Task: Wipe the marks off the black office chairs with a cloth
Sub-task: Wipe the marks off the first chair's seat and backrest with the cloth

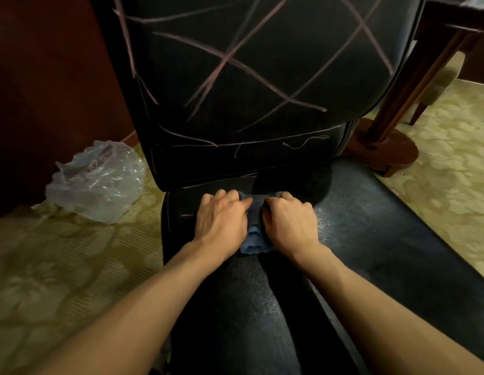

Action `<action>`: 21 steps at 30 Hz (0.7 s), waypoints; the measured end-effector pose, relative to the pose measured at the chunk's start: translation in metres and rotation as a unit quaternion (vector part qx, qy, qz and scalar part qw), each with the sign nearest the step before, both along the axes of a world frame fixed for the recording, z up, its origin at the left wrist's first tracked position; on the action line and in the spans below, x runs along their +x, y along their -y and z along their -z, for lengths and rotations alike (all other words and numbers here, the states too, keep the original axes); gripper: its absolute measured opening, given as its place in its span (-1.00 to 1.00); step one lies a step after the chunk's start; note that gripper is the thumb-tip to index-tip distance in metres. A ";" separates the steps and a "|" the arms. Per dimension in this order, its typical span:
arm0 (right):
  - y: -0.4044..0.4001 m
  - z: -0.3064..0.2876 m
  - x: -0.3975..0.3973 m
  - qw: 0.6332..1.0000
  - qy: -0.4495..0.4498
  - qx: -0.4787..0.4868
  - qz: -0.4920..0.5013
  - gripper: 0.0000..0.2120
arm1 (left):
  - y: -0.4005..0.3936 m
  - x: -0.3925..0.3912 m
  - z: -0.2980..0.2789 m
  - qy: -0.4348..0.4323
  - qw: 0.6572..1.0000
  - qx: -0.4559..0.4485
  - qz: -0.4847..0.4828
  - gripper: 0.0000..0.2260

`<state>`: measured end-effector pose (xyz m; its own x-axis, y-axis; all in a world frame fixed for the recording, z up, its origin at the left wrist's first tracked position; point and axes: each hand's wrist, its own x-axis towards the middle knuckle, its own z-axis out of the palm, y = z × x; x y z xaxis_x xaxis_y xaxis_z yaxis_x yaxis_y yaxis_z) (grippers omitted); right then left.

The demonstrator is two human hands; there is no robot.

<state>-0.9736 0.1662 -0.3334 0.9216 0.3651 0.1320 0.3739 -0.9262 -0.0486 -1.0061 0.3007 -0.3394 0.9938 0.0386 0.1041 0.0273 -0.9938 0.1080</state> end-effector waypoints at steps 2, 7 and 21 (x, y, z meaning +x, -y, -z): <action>-0.007 0.001 0.019 1.000 0.008 0.006 0.006 -0.74 | -0.002 0.020 0.000 0.005 1.000 0.002 -0.001 -0.64; -0.022 0.005 0.072 0.998 -0.011 0.057 0.037 -0.73 | -0.011 0.080 -0.003 -0.001 0.999 -0.025 -0.029 -0.70; -0.066 0.003 0.034 0.995 -0.067 0.069 0.017 -0.72 | -0.037 0.055 -0.015 -0.118 0.986 -0.061 -0.105 -0.54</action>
<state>-0.9393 0.2325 -0.3366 0.9459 0.3202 0.0528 0.3237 -0.9193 -0.2237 -0.9510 0.3382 -0.3242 0.9586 0.2440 -0.1467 0.2696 -0.9436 0.1920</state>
